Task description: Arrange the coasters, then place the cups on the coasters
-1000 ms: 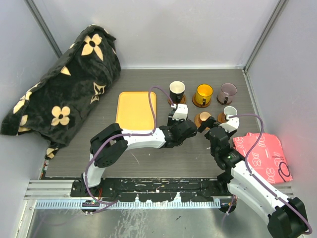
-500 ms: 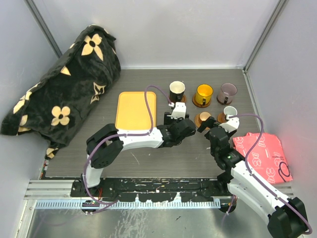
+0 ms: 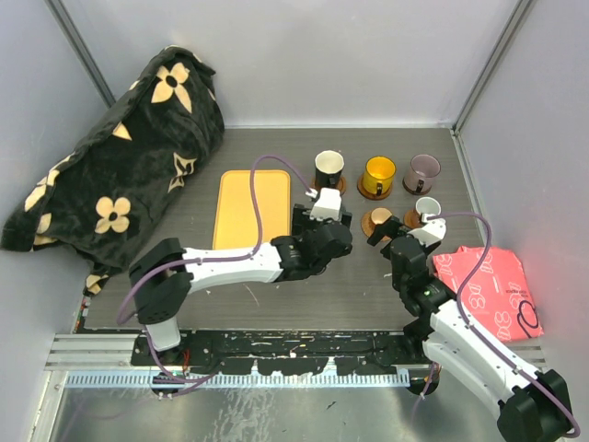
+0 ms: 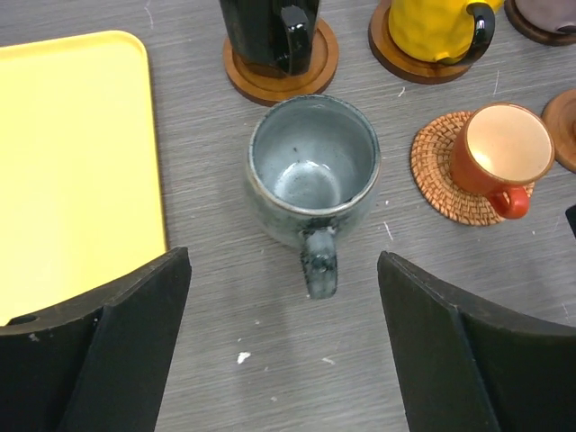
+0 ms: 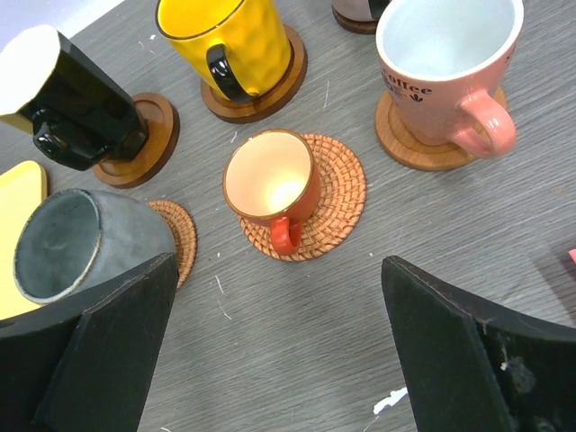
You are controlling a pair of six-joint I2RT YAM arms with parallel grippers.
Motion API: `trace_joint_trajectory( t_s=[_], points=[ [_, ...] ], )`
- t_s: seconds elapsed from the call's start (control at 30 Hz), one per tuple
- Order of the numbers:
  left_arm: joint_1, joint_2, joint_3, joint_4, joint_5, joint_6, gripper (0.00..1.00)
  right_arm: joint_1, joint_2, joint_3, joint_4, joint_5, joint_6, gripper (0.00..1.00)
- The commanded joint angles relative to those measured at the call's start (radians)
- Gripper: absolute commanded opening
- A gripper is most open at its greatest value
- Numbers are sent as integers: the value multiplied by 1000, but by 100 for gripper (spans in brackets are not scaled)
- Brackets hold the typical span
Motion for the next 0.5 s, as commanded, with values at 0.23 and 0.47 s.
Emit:
trace_joint_trajectory(
  t_s=[0.23, 0.47],
  points=[
    [-4, -311, -199, 43, -38, 88, 98, 4, -36, -9, 74, -23, -23, 100],
    [-4, -445, -325, 40, -35, 87, 98, 5, 1, -1, 89, -41, -29, 100]
  ],
)
